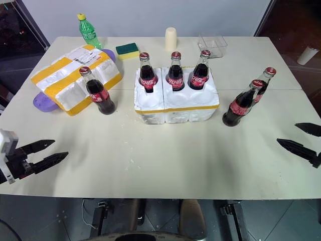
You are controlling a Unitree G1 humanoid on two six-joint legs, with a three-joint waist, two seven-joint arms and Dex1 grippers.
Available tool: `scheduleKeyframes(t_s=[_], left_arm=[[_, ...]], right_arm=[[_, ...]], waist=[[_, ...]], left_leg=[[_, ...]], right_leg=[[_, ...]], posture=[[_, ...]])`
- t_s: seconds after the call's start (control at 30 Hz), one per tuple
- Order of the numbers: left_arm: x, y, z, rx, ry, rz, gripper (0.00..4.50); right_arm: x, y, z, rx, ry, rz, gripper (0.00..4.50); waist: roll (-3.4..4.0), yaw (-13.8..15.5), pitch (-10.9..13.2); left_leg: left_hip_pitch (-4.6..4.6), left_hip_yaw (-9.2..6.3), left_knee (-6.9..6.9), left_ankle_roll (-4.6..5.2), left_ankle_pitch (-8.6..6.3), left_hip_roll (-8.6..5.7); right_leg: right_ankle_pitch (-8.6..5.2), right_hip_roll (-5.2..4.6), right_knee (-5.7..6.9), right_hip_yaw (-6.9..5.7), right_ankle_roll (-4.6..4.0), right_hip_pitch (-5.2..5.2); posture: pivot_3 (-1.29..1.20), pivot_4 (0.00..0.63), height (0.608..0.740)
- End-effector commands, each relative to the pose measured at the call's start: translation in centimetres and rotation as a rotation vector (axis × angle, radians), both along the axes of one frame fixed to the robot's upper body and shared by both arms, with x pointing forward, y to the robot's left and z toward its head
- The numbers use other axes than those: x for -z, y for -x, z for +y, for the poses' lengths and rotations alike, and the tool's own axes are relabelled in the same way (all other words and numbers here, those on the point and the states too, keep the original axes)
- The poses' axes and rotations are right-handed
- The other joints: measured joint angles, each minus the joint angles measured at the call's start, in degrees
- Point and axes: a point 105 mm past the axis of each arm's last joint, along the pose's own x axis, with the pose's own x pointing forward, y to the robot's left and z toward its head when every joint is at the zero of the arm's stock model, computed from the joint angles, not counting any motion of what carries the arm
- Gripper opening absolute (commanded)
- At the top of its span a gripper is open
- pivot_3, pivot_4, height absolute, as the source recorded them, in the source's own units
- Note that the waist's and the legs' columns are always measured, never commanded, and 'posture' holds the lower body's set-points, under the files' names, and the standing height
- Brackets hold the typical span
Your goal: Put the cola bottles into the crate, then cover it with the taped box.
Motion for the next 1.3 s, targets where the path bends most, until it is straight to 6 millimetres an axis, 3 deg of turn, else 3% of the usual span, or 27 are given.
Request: scheduleKeyframes(t_s=[0.03, 0.4, 0.5, 0.63, 0.77, 0.97, 1.3], left_arm=[[-0.6, -0.5, 0.1, -0.009, -0.010, -0.031, 4.36], [-0.8, -2.5, -0.2, -0.032, -0.040, -0.097, 4.36], [-2.5, -3.8, -1.0, -0.039, 0.026, -0.165, 4.36], [-4.8, -6.1, -2.2, -0.035, 0.082, -0.242, 4.36], [-6.0, -9.1, -3.6, -0.026, 0.082, -0.292, 4.36], [-4.9, -13.5, -5.2, -0.039, 0.047, -0.286, 4.36], [-4.4, -17.0, -7.9, 0.010, 0.054, -0.301, 4.36]], right_arm=[[-0.6, 0.2, -0.3, 0.007, 0.010, -0.033, 4.50], [-1.1, -0.5, 0.3, 0.006, -0.020, -0.062, 4.50], [-2.5, 0.1, 2.1, -0.076, -0.006, -0.064, 4.50], [-5.7, 1.3, 5.7, -0.209, -0.063, -0.093, 4.50], [-7.6, 2.6, 9.2, -0.327, -0.100, -0.100, 4.50], [-8.3, 4.1, 12.8, -0.427, -0.107, -0.093, 4.50], [-8.7, 5.0, 15.2, -0.484, -0.116, -0.094, 4.50]], waist=[[0.00, 0.00, 0.00], [0.02, -0.01, -0.01], [0.02, 0.11, -0.01], [0.04, 0.24, -0.02], [-0.10, 0.22, -0.07], [-0.18, 0.33, -0.06], [-0.24, 0.33, -0.04]], left_leg=[[0.00, 0.00, 0.00, 0.00, 0.00, 0.00], [0.12, 0.00, 0.08, 0.00, 0.01, 0.00], [0.19, -0.01, 0.09, 0.01, 0.01, 0.00], [0.20, -0.06, 0.19, 0.02, 0.02, 0.01], [0.33, -0.11, 0.31, 0.02, 0.01, 0.01], [0.45, -0.12, 0.39, 0.02, 0.01, 0.00], [0.45, -0.13, 0.38, 0.04, 0.00, 0.00]], right_leg=[[0.00, 0.00, 0.00, 0.00, 0.00, 0.00], [0.02, 0.03, 0.11, 0.01, -0.01, 0.11], [0.02, 0.03, 0.14, 0.01, -0.01, 0.19], [0.03, 0.08, 0.28, 0.01, 0.02, 0.22], [0.04, 0.12, 0.28, -0.01, 0.04, 0.46], [0.04, 0.12, 0.26, -0.01, 0.06, 0.65], [0.08, 0.13, 0.26, -0.01, 0.13, 0.65]], posture=[[0.00, 0.150, 0.739], [0.00, 0.150, 0.739], [0.00, 0.150, 0.739], [0.00, 0.150, 0.739], [0.00, 0.150, 0.739], [0.00, 0.150, 0.739], [0.00, 0.150, 0.739]])
